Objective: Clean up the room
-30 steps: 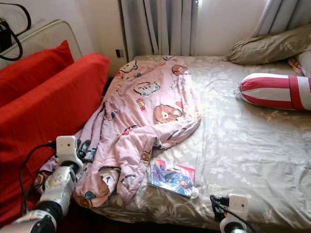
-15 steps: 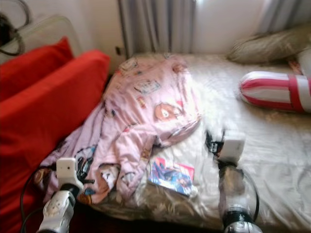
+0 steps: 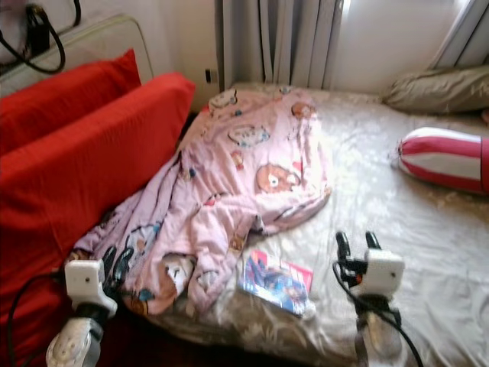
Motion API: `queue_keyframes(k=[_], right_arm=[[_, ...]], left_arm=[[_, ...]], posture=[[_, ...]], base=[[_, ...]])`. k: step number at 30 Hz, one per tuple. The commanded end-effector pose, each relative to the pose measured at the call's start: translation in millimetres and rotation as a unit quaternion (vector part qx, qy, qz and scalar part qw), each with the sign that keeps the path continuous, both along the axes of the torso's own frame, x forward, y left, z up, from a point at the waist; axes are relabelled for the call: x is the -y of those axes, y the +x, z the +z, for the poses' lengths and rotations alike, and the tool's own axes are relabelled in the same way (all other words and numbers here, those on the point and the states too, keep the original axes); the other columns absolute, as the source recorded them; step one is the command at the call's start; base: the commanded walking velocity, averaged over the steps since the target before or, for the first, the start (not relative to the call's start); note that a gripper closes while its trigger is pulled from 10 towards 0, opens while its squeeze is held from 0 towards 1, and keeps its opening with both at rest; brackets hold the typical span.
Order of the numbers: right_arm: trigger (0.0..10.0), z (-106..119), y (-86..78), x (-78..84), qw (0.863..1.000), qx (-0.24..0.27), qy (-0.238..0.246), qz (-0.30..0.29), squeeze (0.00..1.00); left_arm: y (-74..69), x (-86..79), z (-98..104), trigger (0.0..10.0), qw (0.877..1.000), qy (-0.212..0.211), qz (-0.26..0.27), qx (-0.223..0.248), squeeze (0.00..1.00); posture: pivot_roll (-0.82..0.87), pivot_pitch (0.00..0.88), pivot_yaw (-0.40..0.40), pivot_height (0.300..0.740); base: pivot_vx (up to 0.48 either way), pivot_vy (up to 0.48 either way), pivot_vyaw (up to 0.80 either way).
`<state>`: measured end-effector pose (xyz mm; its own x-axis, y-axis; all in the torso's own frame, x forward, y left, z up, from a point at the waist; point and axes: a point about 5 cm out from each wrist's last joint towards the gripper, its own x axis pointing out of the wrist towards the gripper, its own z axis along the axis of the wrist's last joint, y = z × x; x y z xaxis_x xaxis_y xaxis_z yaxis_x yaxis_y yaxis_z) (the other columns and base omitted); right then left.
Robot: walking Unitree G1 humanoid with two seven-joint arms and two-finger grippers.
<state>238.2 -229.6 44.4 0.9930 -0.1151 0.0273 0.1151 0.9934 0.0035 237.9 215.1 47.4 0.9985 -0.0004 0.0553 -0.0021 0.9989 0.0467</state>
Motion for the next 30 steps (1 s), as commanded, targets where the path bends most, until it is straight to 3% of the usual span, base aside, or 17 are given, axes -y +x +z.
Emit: queue_keyframes(k=[1, 10, 19, 30], right_arm=[[10.0, 0, -3.3, 0.5, 1.000, -0.004, 0.005, -0.012, 0.00], [10.0, -1, -13.6, -4.1, 0.999, -0.020, 0.029, -0.037, 0.00], [10.0, 4, -4.1, -2.1, 0.999, -0.037, 0.019, -0.031, 0.00], [10.0, 5, -0.2, -9.0, 0.999, -0.051, 0.011, -0.004, 0.00]], left_arm=[[0.1, 1.0, 6, 10.0, 1.000, -0.005, -0.005, 0.002, 0.00], [-3.1, 1.5, 19, 10.0, 1.000, -0.003, -0.019, -0.004, 0.00], [-2.5, 3.1, 27, 10.0, 1.000, -0.006, -0.021, -0.010, 0.00], [-5.6, 2.0, 31, 10.0, 1.000, -0.004, -0.023, -0.017, 0.00]], posture=[[0.01, 0.000, 0.013, 0.740], [0.00, 0.000, 0.052, 0.740], [0.00, 0.000, 0.037, 0.740], [0.01, 0.000, 0.026, 0.669]], base=[[0.000, 0.000, 0.00], [0.000, 0.000, 0.00], [0.000, 0.000, 0.00], [0.000, 0.000, 0.00]])
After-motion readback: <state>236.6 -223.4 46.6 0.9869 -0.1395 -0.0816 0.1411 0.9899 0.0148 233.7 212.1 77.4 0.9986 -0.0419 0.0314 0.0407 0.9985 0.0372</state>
